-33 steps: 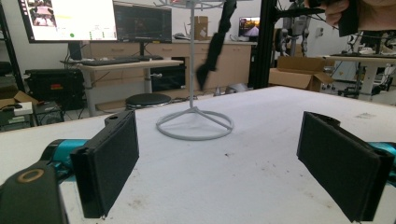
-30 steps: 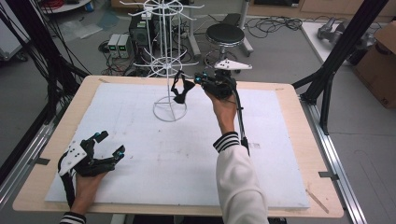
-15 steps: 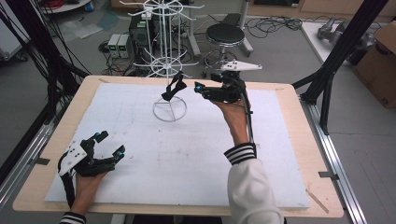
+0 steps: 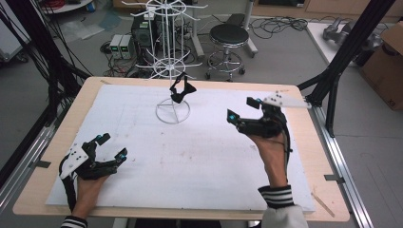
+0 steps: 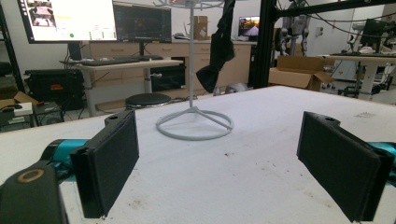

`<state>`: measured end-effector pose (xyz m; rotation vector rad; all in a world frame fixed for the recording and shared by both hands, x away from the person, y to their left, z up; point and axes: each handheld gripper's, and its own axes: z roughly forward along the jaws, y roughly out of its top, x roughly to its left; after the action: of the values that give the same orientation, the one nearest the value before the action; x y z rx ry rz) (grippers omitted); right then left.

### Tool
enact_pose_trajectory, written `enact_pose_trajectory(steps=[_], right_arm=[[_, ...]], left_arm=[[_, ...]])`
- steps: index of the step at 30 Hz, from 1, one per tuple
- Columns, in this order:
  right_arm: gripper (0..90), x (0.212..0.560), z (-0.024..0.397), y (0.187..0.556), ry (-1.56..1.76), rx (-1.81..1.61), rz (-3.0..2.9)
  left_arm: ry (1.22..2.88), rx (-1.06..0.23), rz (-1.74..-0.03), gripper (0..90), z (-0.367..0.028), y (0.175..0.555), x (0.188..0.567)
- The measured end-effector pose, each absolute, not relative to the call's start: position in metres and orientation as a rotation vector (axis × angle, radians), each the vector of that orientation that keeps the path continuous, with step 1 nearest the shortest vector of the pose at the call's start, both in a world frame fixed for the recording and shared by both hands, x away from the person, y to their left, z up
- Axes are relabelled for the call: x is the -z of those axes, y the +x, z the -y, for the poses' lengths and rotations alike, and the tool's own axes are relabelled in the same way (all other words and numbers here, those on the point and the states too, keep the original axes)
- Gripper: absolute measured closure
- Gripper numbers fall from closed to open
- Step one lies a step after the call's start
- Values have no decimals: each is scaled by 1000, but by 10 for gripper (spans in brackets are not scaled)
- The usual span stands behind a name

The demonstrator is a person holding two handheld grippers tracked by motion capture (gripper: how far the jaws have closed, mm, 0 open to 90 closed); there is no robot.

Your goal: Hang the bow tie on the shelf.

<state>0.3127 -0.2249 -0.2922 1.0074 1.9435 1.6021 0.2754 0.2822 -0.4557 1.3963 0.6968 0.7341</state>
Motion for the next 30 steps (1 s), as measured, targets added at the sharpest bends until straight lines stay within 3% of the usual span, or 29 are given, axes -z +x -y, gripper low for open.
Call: enact_pose_trajectory(steps=[10,20,30], right_arm=[[104,362,253,268,838,-1622,-1767],[105,417,266,258,977,-1618,-1845],[104,446,272,254,977,-1583,-1795]], left_arm=[[1399,-738,-693,131,-282,275,456],[1398,-739,-693,131,-282,275,456],[1399,-740,-694,131,-282,275,456]])
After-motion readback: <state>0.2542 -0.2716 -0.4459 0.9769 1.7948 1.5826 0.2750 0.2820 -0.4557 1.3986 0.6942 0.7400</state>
